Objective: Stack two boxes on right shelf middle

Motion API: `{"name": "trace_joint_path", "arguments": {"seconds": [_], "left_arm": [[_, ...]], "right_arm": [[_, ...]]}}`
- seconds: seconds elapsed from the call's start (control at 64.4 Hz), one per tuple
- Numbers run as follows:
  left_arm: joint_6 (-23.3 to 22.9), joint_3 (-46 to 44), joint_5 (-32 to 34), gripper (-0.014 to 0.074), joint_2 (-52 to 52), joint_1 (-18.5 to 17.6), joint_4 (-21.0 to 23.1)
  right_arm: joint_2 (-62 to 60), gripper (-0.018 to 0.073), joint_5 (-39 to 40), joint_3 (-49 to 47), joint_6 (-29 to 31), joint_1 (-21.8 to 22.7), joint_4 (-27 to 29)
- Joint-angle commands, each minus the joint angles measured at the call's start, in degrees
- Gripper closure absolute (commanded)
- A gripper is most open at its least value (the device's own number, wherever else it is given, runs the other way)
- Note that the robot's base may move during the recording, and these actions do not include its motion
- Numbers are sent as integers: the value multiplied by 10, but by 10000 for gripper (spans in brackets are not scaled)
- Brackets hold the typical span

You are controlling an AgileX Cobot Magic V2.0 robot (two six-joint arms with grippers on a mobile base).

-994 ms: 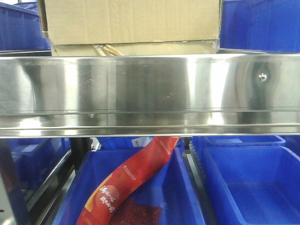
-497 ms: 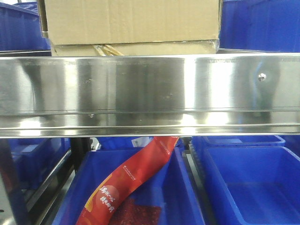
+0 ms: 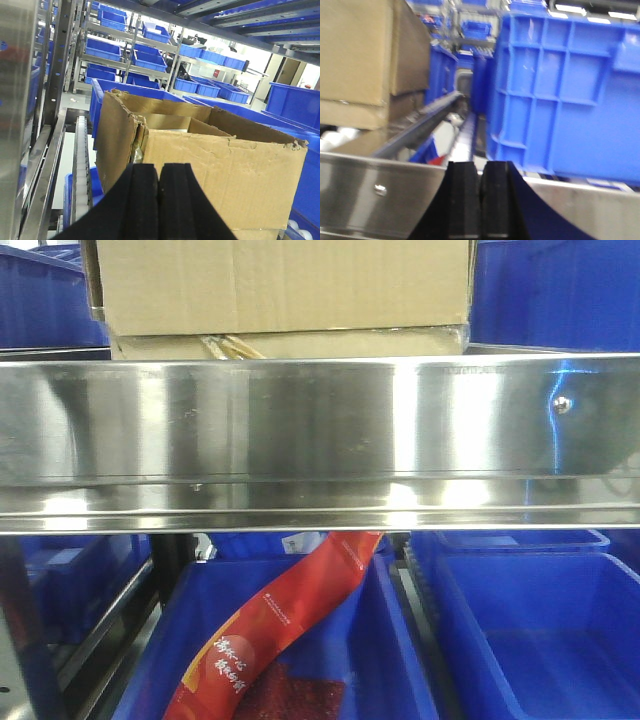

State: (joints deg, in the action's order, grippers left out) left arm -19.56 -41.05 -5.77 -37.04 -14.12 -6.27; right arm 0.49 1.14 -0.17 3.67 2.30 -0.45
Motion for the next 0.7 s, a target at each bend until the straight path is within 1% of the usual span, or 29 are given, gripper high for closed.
{"name": "trace_joint_path", "arguments": {"seconds": [0.0, 0.28, 0.373, 0.683], "left_arm": [[1, 0, 12, 708, 3, 1, 1], [1, 0, 12, 708, 3, 1, 1], [1, 0, 12, 708, 3, 1, 1], [1, 0, 12, 708, 3, 1, 1]], "right_arm": [[-5, 720, 2, 2, 2, -10, 5], [-5, 720, -7, 2, 1, -10, 10], [-5, 720, -7, 2, -13, -10, 11], [-5, 720, -7, 2, -13, -10, 11]]}}
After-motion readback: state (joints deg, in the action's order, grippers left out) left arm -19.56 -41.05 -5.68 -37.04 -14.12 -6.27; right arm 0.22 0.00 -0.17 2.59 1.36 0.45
